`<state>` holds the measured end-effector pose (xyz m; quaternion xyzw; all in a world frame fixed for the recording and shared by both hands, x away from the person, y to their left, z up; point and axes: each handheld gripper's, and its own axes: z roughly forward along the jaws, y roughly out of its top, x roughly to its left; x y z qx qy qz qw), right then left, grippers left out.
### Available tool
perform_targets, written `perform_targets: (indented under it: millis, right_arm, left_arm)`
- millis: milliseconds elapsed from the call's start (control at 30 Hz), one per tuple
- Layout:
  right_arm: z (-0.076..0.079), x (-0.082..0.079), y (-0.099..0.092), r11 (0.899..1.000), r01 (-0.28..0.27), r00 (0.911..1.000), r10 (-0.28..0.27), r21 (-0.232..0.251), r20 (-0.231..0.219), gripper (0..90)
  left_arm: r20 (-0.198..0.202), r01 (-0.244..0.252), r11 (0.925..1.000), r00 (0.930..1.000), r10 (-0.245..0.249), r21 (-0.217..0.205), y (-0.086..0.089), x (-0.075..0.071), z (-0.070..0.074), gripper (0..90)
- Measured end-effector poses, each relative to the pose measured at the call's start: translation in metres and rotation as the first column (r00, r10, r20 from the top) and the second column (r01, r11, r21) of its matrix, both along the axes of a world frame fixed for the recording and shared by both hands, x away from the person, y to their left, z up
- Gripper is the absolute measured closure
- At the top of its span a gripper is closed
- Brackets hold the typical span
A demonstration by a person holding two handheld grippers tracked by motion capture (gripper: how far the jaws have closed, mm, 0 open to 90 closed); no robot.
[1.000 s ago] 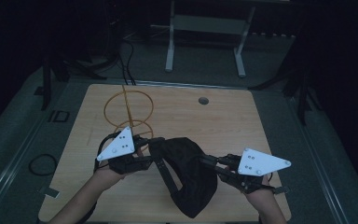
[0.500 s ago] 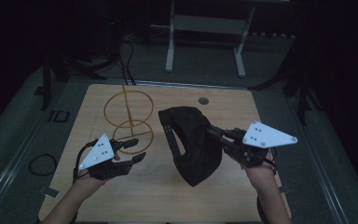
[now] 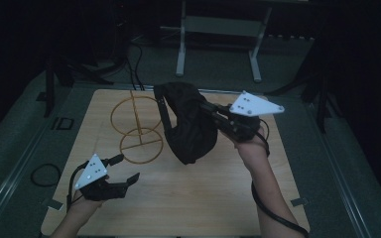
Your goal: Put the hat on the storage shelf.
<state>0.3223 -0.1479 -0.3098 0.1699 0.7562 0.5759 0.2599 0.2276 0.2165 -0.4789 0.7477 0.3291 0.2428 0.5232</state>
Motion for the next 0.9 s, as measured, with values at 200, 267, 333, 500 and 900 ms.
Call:
perform_targets:
  millis: [200, 267, 333, 500, 900]
  right_arm:
    - [0.009, 0.019, 0.027, 1.0, -0.001, 1.0, 0.001, -0.014, -0.008, 87.7]
    - [0.011, 0.025, 0.036, 1.0, -0.003, 0.9999, 0.003, -0.011, -0.015, 87.7]
    - [0.012, 0.031, 0.046, 1.0, -0.007, 0.9997, 0.007, -0.009, -0.022, 87.7]
    - [0.012, 0.04, 0.068, 0.999, -0.01, 0.9996, 0.009, -0.043, -0.025, 87.6]
    - [-0.012, 0.069, 0.115, 0.996, -0.032, 0.9932, 0.022, -0.086, -0.114, 87.5]
  left_arm:
    - [-0.006, -0.11, 0.9939, 0.9939, 0.11, -0.005, 0.009, -0.008, -0.026, 2.0]
    - [-0.016, -0.113, 0.9933, 0.9935, 0.112, -0.026, 0.01, -0.009, -0.034, 1.9]
    - [-0.006, -0.127, 0.9917, 0.992, 0.126, -0.024, 0.009, -0.011, -0.043, 1.9]
    - [0.017, -0.132, 0.9913, 0.9912, 0.132, -0.004, 0.01, -0.014, -0.054, 2.0]
    - [0.024, -0.155, 0.9879, 0.9876, 0.155, -0.003, 0.015, -0.013, -0.058, 2.1]
